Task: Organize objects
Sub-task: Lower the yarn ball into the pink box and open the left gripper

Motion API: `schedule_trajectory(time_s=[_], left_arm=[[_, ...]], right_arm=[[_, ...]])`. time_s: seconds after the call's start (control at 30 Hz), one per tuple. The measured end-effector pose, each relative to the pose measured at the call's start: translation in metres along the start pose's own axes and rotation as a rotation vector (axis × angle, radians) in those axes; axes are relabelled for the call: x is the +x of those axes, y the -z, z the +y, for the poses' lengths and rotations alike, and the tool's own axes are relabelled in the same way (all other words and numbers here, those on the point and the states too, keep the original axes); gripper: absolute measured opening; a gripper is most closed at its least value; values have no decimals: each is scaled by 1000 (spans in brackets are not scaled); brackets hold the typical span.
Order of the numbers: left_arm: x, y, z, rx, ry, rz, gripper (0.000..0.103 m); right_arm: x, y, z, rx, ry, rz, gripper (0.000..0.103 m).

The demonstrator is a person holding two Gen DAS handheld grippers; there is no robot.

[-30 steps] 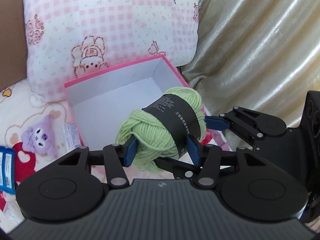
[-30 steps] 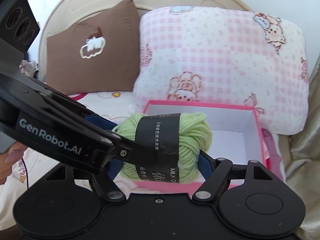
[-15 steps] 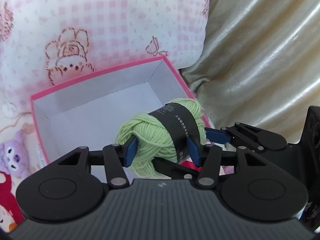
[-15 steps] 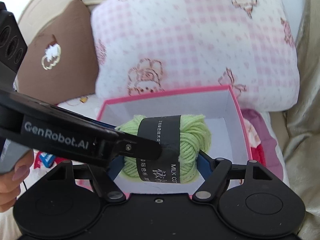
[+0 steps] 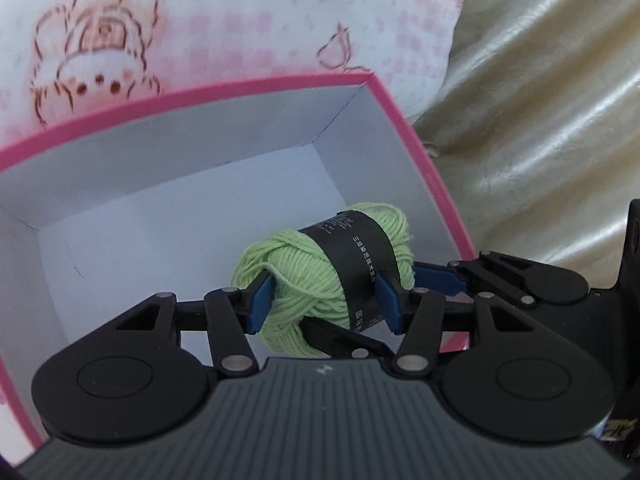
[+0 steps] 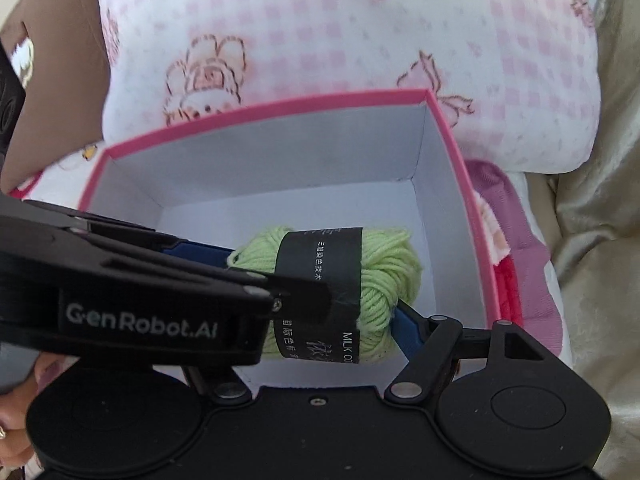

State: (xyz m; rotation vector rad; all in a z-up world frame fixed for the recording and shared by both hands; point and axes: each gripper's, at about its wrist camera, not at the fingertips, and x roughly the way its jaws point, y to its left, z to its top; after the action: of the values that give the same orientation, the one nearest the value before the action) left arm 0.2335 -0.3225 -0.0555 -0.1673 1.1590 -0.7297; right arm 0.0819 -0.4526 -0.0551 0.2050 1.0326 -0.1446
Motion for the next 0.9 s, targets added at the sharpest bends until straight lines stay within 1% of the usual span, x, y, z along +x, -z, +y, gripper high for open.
schedule_trajectory(time_s=[0.1,0.33,0.47,0.6,0.7,0.73,0.8,0.83,0.87,0.9], left_arm=[[7,0,4,-10,5,10,53],[16,0,13,-71,2,23,54],[17,2,19,-107,3,21,55],[18,3,17,-129,-16,51,56],[22,6,14,-136,-26,77,58],[24,7,13,-142,-24,83,58],[28,9,10,-148,-18,87,57],[30,9,9,-151,-15,82,56],[31,10,7,-154,-7,77,54],[33,10,6,-156,0,76,52]], right_arm=[[6,-1,5,-49,39,12,77],[16,-5,5,-49,59,50,77],[14,-4,7,-56,62,47,76],[10,-2,8,-91,69,44,75],[1,2,9,-121,89,24,75],[-3,4,8,-128,83,18,75],[-7,6,5,-140,78,15,67],[-7,8,4,-150,78,20,55],[-6,9,2,-157,76,28,49],[-5,10,1,-157,76,31,47]])
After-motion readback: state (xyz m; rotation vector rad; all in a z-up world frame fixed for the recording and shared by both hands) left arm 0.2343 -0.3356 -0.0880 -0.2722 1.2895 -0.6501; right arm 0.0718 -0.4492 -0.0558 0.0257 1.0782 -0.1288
